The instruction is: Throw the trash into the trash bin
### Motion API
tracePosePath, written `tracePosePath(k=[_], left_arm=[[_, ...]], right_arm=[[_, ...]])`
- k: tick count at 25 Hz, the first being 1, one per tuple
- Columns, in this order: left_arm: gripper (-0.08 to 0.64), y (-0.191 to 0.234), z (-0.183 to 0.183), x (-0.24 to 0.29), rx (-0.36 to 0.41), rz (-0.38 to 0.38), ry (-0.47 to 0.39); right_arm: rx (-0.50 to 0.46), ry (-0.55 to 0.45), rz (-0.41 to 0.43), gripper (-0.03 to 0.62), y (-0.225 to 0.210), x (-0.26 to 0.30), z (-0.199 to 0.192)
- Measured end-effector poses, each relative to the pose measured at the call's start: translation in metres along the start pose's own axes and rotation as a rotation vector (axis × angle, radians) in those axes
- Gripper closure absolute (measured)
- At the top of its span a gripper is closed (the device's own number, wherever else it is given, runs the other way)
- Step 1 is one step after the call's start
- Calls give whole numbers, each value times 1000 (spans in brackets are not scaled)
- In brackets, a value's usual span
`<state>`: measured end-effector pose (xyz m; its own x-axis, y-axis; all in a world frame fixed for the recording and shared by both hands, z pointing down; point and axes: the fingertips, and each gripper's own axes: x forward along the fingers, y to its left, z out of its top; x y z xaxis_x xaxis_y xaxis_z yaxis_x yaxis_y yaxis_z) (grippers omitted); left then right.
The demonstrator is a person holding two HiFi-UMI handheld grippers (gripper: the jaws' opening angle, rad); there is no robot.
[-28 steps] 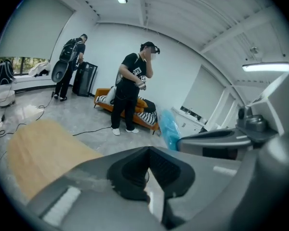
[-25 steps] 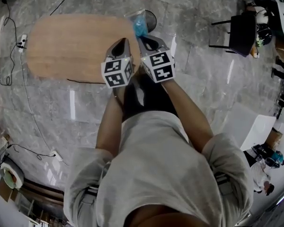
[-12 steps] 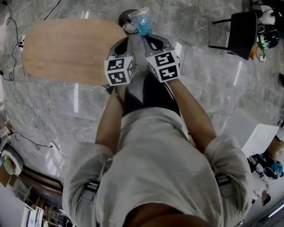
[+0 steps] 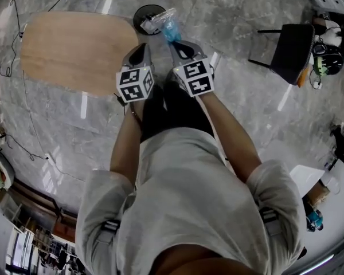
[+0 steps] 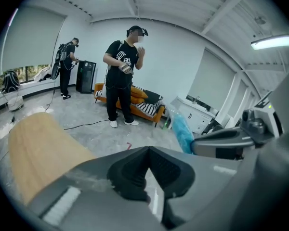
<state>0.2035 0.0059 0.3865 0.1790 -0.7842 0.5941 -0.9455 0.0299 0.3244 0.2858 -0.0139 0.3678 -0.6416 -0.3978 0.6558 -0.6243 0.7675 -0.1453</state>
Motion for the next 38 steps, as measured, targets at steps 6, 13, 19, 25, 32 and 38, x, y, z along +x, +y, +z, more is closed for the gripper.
tracePosePath(k=[6, 13, 19, 25, 32, 38], left_arm=[[541, 23, -12, 21, -32, 26, 35], [541, 50, -3, 64, -103, 25, 60], [541, 68, -17, 126, -187, 53, 82], [541, 94, -67, 193, -249, 164, 110], [541, 126, -143, 264, -315, 234, 159], [541, 149, -189, 300, -354, 263, 198]], right_arm=[[-19, 52, 40, 580, -2, 31, -5], [-28, 110, 40, 580, -14, 82, 14], [-106, 177, 70, 580, -42, 141, -2], [-160, 248, 166, 580, -72, 217, -53], [-160, 294, 252, 580, -104, 298, -128], [-226, 335, 313, 579, -112, 335, -160]])
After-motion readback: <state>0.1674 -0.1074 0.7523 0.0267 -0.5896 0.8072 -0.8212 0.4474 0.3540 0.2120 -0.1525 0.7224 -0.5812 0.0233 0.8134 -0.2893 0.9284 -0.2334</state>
